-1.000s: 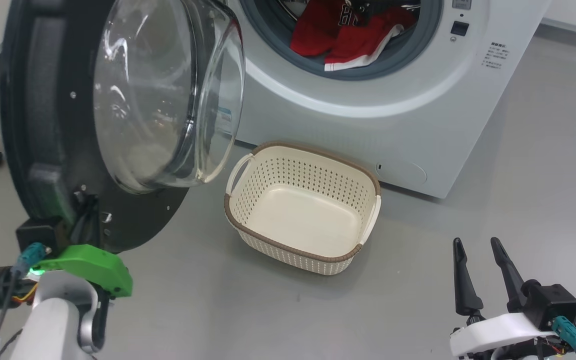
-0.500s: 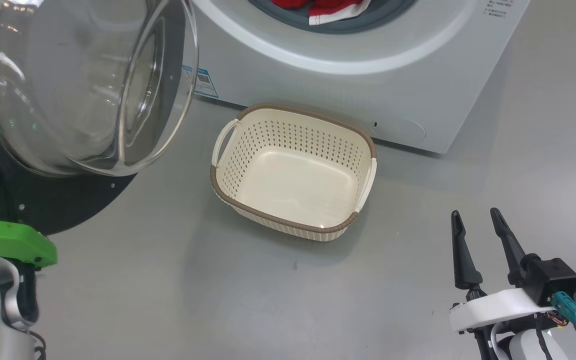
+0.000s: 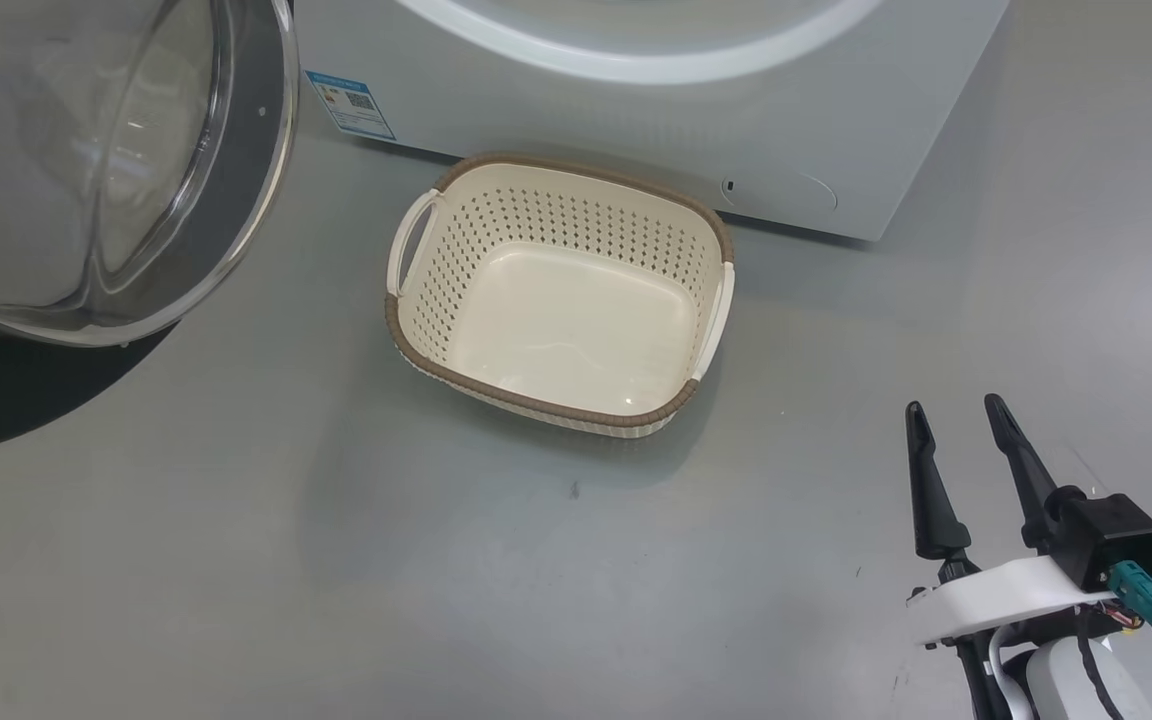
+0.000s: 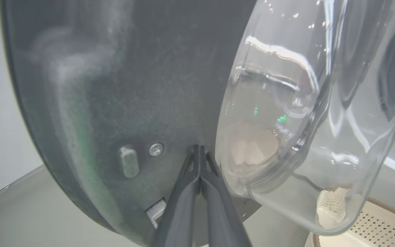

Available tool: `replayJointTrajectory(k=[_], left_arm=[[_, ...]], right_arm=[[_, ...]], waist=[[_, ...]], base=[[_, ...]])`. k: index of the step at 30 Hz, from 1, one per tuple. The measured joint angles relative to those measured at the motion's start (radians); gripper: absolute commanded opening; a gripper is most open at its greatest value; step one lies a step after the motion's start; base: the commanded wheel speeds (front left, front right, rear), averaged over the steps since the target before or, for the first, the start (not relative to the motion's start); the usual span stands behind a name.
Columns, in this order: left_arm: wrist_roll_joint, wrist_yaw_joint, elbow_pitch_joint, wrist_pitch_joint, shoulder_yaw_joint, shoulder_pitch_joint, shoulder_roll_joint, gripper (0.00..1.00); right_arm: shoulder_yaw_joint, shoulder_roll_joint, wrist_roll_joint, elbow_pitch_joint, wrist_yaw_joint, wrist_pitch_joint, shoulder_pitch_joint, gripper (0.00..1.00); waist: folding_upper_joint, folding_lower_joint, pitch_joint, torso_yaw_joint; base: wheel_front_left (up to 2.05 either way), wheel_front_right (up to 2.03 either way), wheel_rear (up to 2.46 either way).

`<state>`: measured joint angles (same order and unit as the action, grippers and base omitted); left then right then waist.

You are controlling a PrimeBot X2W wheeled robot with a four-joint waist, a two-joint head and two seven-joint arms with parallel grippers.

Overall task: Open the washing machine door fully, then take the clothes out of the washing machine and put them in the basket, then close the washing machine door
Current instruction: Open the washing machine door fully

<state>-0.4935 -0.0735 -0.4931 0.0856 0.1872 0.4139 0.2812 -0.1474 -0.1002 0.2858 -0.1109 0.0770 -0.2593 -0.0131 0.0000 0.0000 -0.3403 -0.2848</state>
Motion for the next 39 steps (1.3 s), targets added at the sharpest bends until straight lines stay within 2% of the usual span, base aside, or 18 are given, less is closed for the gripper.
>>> replayJointTrajectory(k=[9, 19, 30, 39], left_arm=[[-0.016, 0.000, -0.061, 0.009, 0.022, 0.018, 0.020, 0.00], [-0.005, 0.018, -0.110, 0.043, -0.016, 0.022, 0.014, 0.00], [0.055, 0.051, -0.122, 0.093, -0.096, 0.005, -0.017, 0.00], [0.093, 0.086, -0.116, 0.114, -0.164, -0.086, -0.051, 0.00]], right_arm=[[0.002, -0.005, -0.007, -0.016, 0.000, 0.000, -0.016, 1.00], [0.017, -0.007, -0.007, -0.033, 0.001, 0.000, -0.030, 1.00], [0.054, 0.006, 0.003, -0.049, 0.004, 0.000, -0.039, 1.00], [0.081, 0.018, 0.018, -0.058, 0.009, 0.000, -0.005, 1.00]], waist=[[0.0000, 0.0000, -0.013, 0.002], [0.0000, 0.0000, 0.024, -0.008], [0.0000, 0.0000, 0.125, -0.007], [0.0000, 0.0000, 0.237, 0.014]], base=[[0.00, 0.00, 0.00], [0.00, 0.00, 0.00], [0.00, 0.00, 0.00], [0.00, 0.00, 0.00]])
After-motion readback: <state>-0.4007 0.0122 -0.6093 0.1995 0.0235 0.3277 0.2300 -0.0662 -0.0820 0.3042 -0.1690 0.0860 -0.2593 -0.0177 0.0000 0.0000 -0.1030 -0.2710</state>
